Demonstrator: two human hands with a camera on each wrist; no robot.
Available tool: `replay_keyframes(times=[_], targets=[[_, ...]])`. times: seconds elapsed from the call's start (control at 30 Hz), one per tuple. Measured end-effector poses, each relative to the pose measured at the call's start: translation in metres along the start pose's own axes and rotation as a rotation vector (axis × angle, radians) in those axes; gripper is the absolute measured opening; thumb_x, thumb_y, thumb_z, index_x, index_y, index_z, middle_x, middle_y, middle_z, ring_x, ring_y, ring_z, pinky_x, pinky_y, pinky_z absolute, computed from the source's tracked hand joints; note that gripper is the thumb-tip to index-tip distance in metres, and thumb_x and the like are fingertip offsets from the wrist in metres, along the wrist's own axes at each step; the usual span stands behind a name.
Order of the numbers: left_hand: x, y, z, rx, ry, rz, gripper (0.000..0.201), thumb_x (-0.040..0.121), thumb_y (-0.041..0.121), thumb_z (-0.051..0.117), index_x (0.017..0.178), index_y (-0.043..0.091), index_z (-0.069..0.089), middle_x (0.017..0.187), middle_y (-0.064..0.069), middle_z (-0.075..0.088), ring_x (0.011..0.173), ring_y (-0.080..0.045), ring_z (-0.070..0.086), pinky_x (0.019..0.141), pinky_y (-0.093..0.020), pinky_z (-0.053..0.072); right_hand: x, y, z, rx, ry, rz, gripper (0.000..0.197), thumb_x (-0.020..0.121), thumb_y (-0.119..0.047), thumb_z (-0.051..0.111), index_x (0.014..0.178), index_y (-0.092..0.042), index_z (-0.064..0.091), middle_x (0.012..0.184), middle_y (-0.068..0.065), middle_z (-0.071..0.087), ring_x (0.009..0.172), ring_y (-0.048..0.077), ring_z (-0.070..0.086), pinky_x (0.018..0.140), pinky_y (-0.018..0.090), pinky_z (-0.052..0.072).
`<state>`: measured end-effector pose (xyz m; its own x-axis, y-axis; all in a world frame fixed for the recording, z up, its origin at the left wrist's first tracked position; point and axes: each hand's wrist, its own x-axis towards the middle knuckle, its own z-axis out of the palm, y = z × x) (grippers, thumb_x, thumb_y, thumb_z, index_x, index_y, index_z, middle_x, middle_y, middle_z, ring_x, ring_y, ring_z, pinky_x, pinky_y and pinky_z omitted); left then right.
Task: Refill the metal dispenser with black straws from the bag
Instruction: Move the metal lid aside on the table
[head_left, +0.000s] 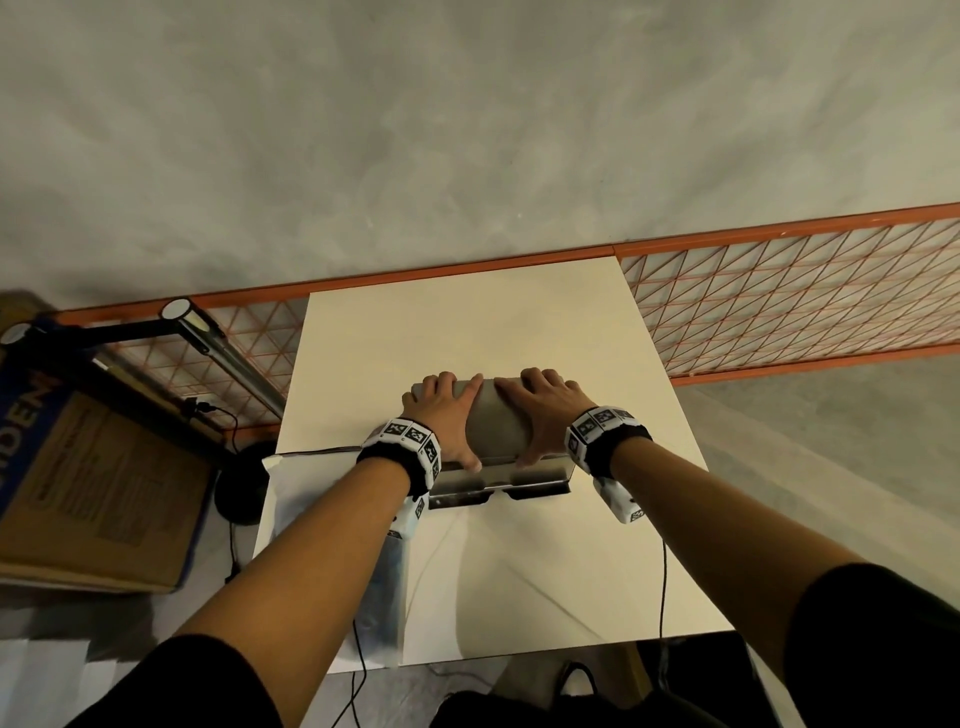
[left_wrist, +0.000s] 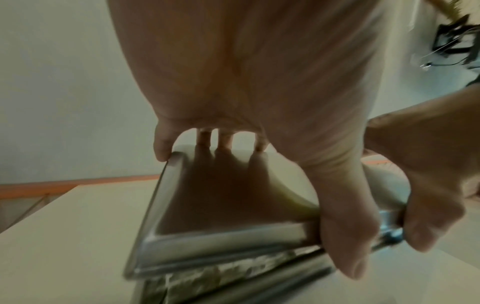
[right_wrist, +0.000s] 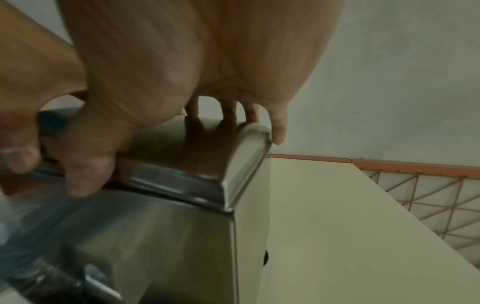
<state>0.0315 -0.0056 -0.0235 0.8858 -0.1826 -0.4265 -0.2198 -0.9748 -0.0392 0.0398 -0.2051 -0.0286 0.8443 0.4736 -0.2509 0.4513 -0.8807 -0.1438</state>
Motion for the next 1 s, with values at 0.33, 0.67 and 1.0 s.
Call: replay_keyframes(times=[0.33, 0.67, 1.0], targets=[[-0.034, 0.055, 0.002, 0.114, 0.053, 0.076, 0.141, 0.056, 0.074, 0.082, 0.159, 0.031, -0.004, 0.154, -0.016, 0.020, 0.144, -0.039, 0.020, 0.108, -0.069, 0.031, -0.073, 0.020, 0.014, -0.004, 0.080, 0.055, 0.128, 0.046, -0.075, 0.075, 0.150, -0.039, 0.010, 0.142, 0.005, 0.034, 0.127, 0.033, 0.037, 0.098, 0.055, 0.043], [-0.080, 0.149, 0.041, 0.117, 0.035, 0.225, 0.138, 0.063, 0.071, 0.082, 0.161, 0.029, -0.005, 0.156, -0.019, 0.020, 0.145, -0.043, 0.020, 0.111, -0.071, 0.026, -0.189, 0.052, 0.049, -0.005, 0.005, 0.132, 0.129, 0.048, -0.077, 0.073, 0.151, -0.040, 0.004, 0.144, 0.006, 0.032, 0.131, 0.032, 0.035, 0.101, 0.057, 0.042], [-0.084, 0.190, 0.132, 0.032, -0.185, 0.283, 0.137, 0.061, 0.073, 0.081, 0.160, 0.031, -0.005, 0.153, -0.016, 0.023, 0.141, -0.040, 0.023, 0.109, -0.063, 0.033, -0.224, 0.060, 0.126, -0.021, -0.204, 0.137, 0.131, 0.042, -0.080, 0.070, 0.149, -0.040, 0.006, 0.137, 0.007, 0.035, 0.123, 0.035, 0.040, 0.091, 0.057, 0.047]])
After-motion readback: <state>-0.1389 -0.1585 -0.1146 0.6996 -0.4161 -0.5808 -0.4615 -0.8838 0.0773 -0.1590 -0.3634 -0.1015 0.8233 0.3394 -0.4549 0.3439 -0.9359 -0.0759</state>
